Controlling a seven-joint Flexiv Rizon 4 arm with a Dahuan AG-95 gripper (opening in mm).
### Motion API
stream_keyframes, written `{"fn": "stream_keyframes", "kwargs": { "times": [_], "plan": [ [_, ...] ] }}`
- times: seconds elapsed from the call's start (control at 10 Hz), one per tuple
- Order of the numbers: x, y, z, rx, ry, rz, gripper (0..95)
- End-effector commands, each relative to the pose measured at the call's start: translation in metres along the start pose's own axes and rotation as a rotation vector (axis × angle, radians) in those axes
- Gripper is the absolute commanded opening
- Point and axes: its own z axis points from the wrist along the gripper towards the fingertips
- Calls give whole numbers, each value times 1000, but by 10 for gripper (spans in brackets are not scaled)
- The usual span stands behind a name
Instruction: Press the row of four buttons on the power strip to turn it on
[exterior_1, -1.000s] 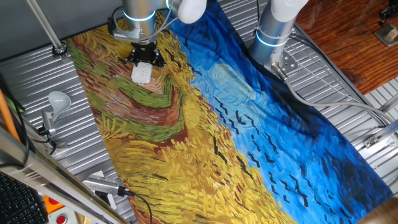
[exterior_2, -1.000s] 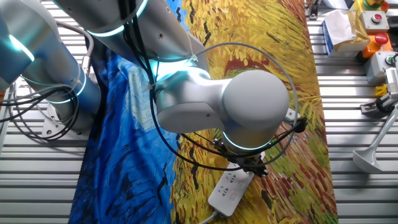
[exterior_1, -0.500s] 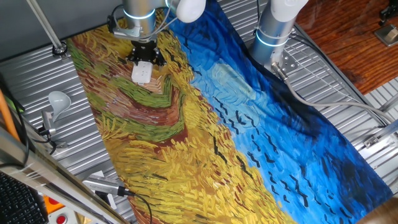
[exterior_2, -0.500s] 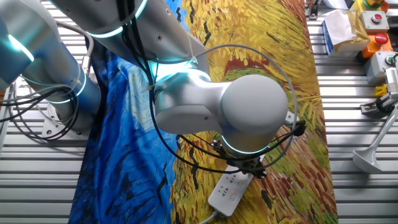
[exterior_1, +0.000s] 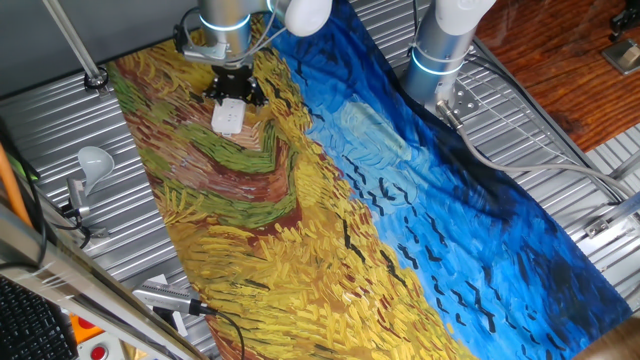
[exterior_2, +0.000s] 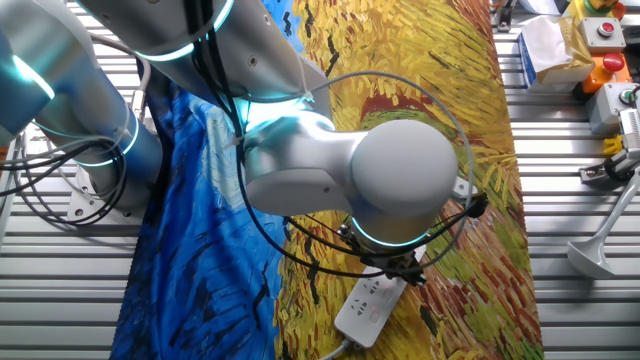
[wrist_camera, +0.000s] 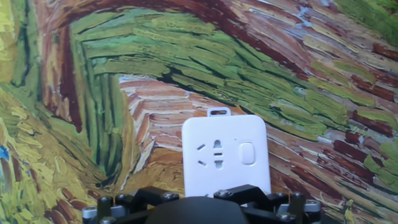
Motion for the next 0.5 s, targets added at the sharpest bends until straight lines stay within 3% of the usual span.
{"fn": "stream_keyframes", "kwargs": {
  "times": [0.1,0.5],
  "plan": [
    [0,-1,6,-2,2,1,950],
    [0,-2,12,1,-4,5,950]
  ]
}}
